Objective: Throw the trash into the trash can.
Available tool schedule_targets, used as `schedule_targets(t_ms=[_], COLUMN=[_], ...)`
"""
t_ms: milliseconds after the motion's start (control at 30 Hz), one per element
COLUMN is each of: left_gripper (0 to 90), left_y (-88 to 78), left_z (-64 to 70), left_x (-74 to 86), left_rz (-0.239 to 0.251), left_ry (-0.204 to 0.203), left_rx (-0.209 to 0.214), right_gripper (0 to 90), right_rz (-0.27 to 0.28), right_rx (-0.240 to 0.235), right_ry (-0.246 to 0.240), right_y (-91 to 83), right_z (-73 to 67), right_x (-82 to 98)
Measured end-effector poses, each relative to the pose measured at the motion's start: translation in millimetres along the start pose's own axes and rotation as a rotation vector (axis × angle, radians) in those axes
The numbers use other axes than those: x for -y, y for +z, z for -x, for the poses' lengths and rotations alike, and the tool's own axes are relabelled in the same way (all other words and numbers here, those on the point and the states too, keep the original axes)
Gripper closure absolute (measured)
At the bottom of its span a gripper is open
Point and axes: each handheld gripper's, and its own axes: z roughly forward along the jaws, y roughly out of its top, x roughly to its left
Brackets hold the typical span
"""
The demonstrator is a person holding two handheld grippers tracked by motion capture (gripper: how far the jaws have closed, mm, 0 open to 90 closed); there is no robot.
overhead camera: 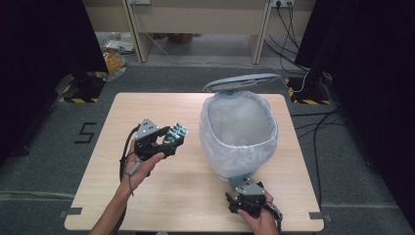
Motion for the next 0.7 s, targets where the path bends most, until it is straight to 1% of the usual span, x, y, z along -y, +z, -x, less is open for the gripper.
schedule_targets(t_ms=[200,467,533,667,700], left_gripper=[33.8,33.8,33.8,33.8,33.8], left_y=[-1.1,-4.7,-7.1,-8.9,-8.8], left_z=[1.6,5.8,9.1,12.1,11.9], left_x=[-7.0,-16.6,-21.7,-27.2,-28.2], left_rz=[0.016,0.034,0.043,0.054,0.054], left_ry=[-0.006,0.0,0.01,0.014,0.019], left_rx=[0.016,0.032,0.039,0.055,0.051], right_gripper=[18.4,18.4,18.4,18.4,18.4], right_rz=[-0.003,-0.003,-0.004,0.002,0.0], right_rx=[-0.002,-0.002,-0.001,0.0,0.001], right_ry=[-0.001,-0.001,0.0,-0.004,0.0], right_y=[-0.3,-0.3,-0.3,0.2,0.1], right_z=[0.2,0.2,0.1,0.3,0.0], right_x=[-0.1,-0.1,-0.1,-0.1,-0.1])
